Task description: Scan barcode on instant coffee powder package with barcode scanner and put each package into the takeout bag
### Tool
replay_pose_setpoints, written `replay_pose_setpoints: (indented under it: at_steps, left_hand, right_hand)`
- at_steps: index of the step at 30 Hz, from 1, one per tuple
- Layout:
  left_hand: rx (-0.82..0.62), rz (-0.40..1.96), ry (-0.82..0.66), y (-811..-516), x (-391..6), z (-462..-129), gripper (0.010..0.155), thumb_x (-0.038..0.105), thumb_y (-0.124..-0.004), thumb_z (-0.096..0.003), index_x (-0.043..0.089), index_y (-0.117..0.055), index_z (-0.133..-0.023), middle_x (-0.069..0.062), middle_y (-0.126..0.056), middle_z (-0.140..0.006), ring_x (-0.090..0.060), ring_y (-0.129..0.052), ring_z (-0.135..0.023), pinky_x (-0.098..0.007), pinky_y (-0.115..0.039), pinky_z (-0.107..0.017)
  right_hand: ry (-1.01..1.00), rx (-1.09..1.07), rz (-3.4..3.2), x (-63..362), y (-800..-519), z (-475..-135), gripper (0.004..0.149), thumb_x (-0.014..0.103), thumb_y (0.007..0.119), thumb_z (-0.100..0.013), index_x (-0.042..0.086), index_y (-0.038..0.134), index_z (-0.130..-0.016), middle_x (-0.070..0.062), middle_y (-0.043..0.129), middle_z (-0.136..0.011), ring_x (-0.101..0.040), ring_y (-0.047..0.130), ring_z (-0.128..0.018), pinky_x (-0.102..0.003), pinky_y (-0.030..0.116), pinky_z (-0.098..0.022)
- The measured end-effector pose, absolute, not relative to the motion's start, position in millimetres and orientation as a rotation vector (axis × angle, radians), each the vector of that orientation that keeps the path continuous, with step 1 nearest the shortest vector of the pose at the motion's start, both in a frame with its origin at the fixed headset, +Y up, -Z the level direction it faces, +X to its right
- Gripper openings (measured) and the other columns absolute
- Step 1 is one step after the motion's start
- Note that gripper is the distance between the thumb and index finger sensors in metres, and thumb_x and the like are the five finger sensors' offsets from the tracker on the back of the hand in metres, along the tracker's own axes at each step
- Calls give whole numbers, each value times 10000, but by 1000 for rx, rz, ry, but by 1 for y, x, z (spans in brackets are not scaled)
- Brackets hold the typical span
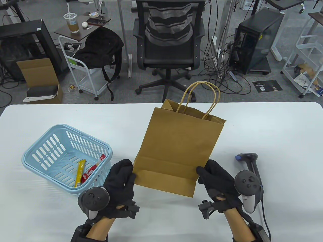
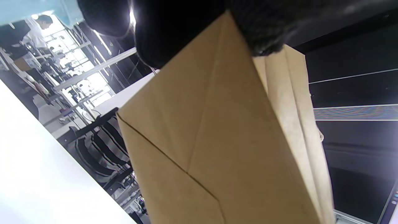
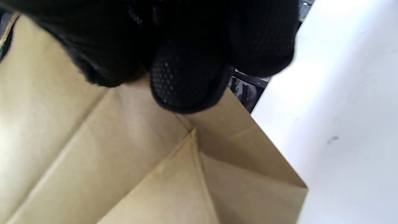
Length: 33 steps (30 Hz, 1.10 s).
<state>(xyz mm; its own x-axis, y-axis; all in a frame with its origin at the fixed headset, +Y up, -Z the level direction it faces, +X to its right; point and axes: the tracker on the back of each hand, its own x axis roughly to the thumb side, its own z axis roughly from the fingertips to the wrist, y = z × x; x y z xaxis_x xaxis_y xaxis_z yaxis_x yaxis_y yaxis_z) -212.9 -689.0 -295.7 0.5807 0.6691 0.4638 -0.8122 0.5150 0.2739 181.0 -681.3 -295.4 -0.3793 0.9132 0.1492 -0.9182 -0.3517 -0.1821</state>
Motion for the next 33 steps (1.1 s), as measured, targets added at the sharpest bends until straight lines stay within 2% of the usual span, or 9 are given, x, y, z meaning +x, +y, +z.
replay_pose_setpoints:
  at_steps: [3,5,8,15,18,22,33]
  left_hand:
    - [449,817,-280,-694,-213,-299,449,457,-759,-468,272,-761,-878,39,-647,-1053,-256,-783,-939,-527,-612,-755]
    - [412,782,-250,-697,-211,-300,555,492,-774,-462,273,-700,-967,10,-597,-1096,-262,-794,-923,-521,-633,-737]
    - [408,794,-244,-699,-209,-301,634,508,-780,-457,261,-639,-1025,-24,-565,-1126,-250,-830,-888,-507,-667,-717]
    - [329,865,-209,-703,-211,-306,697,515,-779,-450,227,-604,-1061,-71,-572,-1141,-214,-936,-775,-473,-748,-668]
    - [236,919,-235,-709,-208,-310,690,502,-776,-451,239,-609,-1067,-57,-552,-1156,-239,-909,-853,-480,-728,-695]
    - [196,885,-237,-714,-203,-313,711,509,-768,-453,251,-566,-1084,-39,-497,-1176,-269,-819,-975,-499,-675,-736]
    - [169,842,-263,-716,-199,-313,703,523,-754,-456,285,-557,-1087,-17,-486,-1182,-289,-725,-1049,-527,-614,-766]
  right_hand:
    - [-457,62,2012,183,-674,-292,384,378,931,-428,292,914,-802,-70,1023,-678,-118,1095,-401,-343,935,-354]
    - [-499,117,2054,183,-673,-292,384,373,930,-423,295,915,-799,-67,1027,-676,-115,1105,-406,-342,948,-358]
    - [-550,137,2084,181,-676,-293,377,360,932,-417,296,916,-788,-71,1027,-684,-132,1118,-430,-363,955,-382]
    - [-596,117,2192,174,-682,-294,377,360,927,-426,294,897,-795,-77,1016,-716,-155,1122,-479,-376,960,-405]
    - [-599,88,2182,173,-687,-296,383,354,912,-442,283,888,-817,-88,1010,-735,-163,1129,-502,-382,965,-417]
    - [-584,14,2209,175,-695,-303,386,343,898,-458,268,884,-837,-105,1003,-764,-194,1131,-546,-398,969,-440]
    - [-524,-115,2218,188,-717,-321,388,351,906,-459,268,884,-837,-110,996,-789,-221,1126,-583,-416,965,-468]
